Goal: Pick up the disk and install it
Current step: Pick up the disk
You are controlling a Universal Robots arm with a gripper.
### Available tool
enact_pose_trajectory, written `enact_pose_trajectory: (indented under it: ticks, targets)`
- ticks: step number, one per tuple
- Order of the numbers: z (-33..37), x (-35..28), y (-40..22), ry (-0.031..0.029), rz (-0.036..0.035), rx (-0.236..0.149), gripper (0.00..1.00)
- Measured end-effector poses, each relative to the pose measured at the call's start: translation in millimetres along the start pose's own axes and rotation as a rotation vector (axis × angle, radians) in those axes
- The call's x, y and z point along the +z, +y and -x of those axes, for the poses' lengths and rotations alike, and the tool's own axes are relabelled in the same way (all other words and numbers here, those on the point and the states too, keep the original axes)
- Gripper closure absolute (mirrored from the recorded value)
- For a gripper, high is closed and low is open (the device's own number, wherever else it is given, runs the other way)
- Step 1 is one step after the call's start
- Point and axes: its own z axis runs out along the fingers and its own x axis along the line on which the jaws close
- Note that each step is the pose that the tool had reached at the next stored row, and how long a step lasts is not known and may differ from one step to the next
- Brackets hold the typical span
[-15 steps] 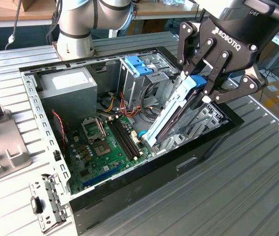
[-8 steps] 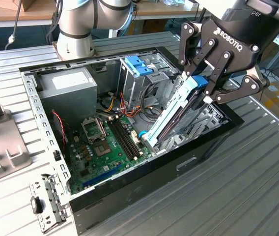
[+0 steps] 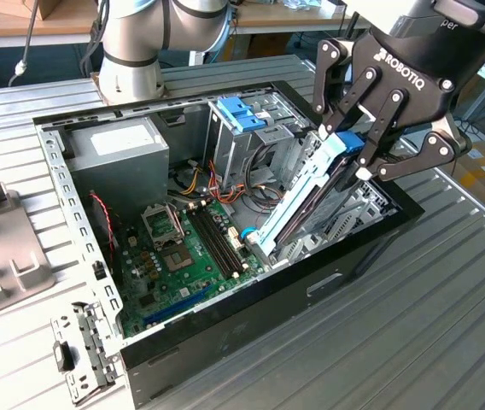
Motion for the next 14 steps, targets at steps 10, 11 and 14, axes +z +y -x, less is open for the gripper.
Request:
enact_pose_trajectory:
  ticks: [10, 11, 14]
  targets:
    - [-2.9, -0.3, -2.2, 0.0000, 0.0004, 0.000, 0.63]
    - [-3.0, -0.3, -2.3, 0.0000, 0.0004, 0.000, 0.63]
    - [-3.6, -0.3, -2.6, 0.0000, 0.0004, 0.000, 0.63]
